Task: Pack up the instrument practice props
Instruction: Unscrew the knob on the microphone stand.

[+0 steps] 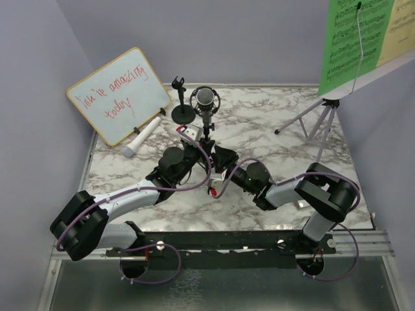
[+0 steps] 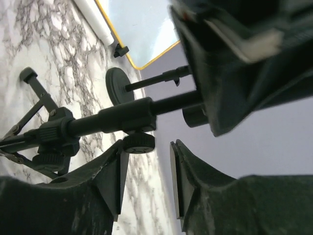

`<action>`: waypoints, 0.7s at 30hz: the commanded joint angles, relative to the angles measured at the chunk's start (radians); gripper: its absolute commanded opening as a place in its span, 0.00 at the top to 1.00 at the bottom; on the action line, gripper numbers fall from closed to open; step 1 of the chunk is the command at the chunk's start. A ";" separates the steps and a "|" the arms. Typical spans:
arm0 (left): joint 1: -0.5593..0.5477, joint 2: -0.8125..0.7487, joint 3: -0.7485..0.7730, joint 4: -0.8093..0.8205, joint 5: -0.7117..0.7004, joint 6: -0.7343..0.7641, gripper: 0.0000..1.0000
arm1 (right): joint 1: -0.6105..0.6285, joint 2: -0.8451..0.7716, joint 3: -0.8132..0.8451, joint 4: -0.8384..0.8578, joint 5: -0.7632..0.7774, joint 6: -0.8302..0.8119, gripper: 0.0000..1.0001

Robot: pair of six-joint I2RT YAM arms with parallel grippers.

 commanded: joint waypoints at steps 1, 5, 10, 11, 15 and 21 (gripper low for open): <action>-0.013 0.011 0.002 -0.096 0.065 -0.045 1.00 | -0.033 -0.104 -0.041 -0.037 -0.027 0.323 0.50; -0.010 0.019 0.005 -0.091 0.083 -0.030 1.00 | -0.073 -0.200 -0.066 -0.109 -0.120 0.559 0.44; -0.009 0.026 -0.002 -0.076 0.111 -0.021 1.00 | -0.099 -0.269 -0.090 -0.140 -0.232 0.770 0.42; -0.009 0.026 -0.009 -0.071 0.115 -0.017 1.00 | -0.102 -0.275 -0.096 -0.128 -0.238 0.808 0.42; -0.009 0.021 -0.044 -0.042 0.129 -0.003 1.00 | -0.107 -0.301 -0.118 -0.056 -0.258 0.950 0.41; -0.009 -0.002 -0.107 0.035 0.144 0.055 1.00 | -0.108 -0.372 -0.112 -0.009 -0.240 1.141 0.37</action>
